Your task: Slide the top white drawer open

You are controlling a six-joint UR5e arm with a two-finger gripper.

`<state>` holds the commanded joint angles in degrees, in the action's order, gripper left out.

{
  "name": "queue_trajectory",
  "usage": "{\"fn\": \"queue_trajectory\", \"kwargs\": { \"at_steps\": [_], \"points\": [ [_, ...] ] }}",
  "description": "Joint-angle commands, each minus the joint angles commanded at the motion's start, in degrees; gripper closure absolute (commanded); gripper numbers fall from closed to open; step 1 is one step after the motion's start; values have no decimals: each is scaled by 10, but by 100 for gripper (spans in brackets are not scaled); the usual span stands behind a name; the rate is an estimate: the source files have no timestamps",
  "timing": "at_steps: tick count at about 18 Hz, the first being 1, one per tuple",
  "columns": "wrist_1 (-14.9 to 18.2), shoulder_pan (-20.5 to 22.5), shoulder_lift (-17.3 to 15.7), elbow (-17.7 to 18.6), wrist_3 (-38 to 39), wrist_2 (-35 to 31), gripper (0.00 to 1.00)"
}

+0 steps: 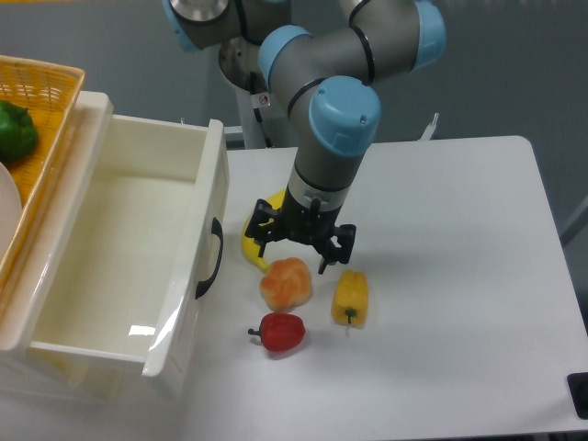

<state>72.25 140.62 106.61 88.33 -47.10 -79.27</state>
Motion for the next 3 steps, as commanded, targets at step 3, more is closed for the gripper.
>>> {"fn": "queue_trajectory", "kwargs": {
  "at_steps": [3],
  "points": [
    [1, 5, 0, 2, -14, -1, 0]
  ]
}}
